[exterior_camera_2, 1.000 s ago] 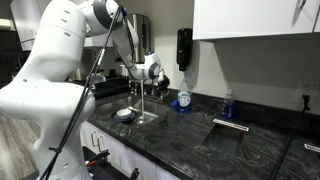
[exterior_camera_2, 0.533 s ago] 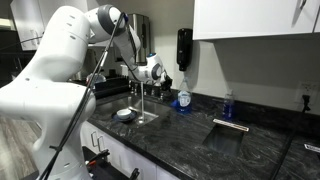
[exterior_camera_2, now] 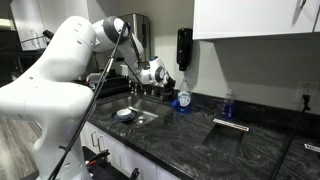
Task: Close the faucet
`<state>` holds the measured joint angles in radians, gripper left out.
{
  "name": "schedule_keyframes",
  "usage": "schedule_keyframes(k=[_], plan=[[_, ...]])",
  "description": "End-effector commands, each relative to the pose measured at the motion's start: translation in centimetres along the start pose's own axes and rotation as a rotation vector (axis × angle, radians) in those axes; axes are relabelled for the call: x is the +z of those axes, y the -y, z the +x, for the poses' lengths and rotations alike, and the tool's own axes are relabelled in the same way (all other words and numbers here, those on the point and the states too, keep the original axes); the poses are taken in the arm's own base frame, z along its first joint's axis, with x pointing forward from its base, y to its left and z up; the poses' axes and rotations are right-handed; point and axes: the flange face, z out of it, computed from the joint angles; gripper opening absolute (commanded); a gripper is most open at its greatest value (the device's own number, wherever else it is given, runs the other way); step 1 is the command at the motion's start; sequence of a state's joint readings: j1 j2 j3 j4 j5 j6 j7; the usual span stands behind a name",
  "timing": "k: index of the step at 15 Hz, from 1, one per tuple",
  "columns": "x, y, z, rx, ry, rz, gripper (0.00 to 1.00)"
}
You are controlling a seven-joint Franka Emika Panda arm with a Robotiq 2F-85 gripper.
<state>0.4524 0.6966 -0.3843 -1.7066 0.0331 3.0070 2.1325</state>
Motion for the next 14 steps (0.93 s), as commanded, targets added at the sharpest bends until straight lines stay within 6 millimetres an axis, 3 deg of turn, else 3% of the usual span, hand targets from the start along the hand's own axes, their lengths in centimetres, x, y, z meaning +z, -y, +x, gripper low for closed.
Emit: schedule_keyframes(k=[1, 14], plan=[[1.5, 0.8, -0.3, 0.02, -0.012, 0.009, 0.0], [-4.5, 1.7, 0.6, -0.142, -0.073, -0.192, 0.0]])
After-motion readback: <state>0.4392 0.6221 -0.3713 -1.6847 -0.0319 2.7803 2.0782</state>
